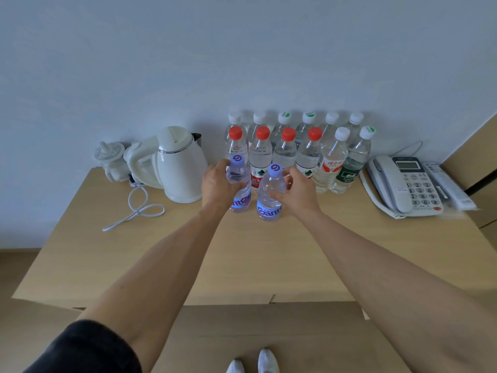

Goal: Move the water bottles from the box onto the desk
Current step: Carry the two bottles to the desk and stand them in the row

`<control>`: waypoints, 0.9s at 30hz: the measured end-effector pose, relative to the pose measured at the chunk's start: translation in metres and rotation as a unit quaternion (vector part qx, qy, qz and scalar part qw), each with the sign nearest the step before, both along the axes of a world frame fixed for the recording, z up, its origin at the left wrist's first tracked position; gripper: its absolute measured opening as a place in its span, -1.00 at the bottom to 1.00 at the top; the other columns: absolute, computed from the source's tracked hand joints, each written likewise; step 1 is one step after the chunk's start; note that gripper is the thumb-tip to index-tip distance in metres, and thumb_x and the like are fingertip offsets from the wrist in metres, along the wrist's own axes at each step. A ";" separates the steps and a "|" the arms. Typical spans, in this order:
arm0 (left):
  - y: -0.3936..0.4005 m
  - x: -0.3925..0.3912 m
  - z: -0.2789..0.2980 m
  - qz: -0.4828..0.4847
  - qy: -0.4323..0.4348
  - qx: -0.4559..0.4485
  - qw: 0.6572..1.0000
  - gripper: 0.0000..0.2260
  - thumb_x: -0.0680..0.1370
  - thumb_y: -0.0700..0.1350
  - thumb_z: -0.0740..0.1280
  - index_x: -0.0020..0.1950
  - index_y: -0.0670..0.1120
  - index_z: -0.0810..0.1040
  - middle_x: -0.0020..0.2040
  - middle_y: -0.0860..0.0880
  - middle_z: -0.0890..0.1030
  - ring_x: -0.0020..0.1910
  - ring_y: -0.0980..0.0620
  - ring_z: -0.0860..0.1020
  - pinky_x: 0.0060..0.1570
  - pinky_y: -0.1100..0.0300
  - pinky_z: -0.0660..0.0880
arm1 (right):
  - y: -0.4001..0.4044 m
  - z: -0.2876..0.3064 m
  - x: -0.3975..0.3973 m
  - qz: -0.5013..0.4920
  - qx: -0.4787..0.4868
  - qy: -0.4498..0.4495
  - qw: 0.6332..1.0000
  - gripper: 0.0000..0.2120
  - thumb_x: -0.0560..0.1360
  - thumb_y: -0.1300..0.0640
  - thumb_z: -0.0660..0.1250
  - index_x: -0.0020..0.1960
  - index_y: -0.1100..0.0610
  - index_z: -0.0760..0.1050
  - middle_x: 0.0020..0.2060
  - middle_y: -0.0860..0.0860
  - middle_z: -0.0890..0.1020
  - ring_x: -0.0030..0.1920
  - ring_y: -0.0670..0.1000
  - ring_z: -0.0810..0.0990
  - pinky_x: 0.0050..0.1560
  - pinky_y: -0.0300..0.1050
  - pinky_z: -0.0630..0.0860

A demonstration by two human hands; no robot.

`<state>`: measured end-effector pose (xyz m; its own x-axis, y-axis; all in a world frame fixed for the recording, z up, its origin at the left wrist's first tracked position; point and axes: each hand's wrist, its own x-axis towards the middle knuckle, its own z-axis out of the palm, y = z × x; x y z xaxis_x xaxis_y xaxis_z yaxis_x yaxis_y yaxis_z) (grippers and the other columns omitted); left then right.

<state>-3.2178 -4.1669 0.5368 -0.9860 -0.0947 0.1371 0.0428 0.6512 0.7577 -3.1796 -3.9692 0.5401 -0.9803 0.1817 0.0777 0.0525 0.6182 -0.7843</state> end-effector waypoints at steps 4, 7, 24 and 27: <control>0.002 0.000 -0.002 0.000 0.001 -0.002 1.000 -0.55 0.39 -0.05 0.59 0.20 -0.12 0.55 0.02 -0.14 0.58 0.00 -0.13 0.54 -0.09 0.08 0.47 | 0.000 -0.002 -0.004 -0.001 0.008 0.002 1.000 -0.57 0.35 0.11 0.60 0.12 0.15 0.51 -0.17 -0.05 0.53 -0.16 -0.02 0.49 -0.25 -0.25 0.33; 0.000 0.002 -0.004 -0.001 0.003 -0.006 1.000 -0.55 0.37 -0.05 0.60 0.19 -0.12 0.55 -0.01 -0.12 0.59 -0.03 -0.11 0.54 -0.14 0.16 0.38 | -0.002 -0.003 -0.008 0.003 0.017 0.008 1.000 -0.58 0.37 0.12 0.59 0.14 0.17 0.52 -0.14 -0.06 0.53 -0.13 -0.03 0.48 -0.16 -0.21 0.33; 0.000 0.002 0.006 0.002 -0.006 -0.037 0.999 -0.56 0.39 -0.04 0.59 0.19 -0.13 0.57 -0.01 -0.09 0.64 -0.07 -0.06 0.55 -0.14 0.14 0.44 | -0.010 -0.001 -0.026 0.021 -0.007 0.007 1.000 -0.55 0.41 0.21 0.55 0.25 0.16 0.51 0.08 0.03 0.64 -0.03 -0.02 0.56 -0.02 -0.18 0.44; 0.001 0.003 0.008 0.000 -0.012 -0.038 0.999 -0.55 0.39 -0.04 0.59 0.19 -0.13 0.57 -0.01 -0.10 0.65 -0.05 -0.10 0.59 -0.09 0.07 0.53 | -0.008 0.000 -0.027 0.034 0.004 0.002 0.999 -0.55 0.43 0.21 0.53 0.28 0.15 0.50 0.13 0.03 0.63 0.01 -0.02 0.56 0.04 -0.14 0.48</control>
<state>-3.2146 -4.1662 0.5452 -0.9891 -0.0840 0.1207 0.0263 0.7065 0.7072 -3.2063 -3.9772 0.5405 -0.9900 0.1143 0.0827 0.0073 0.6267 -0.7792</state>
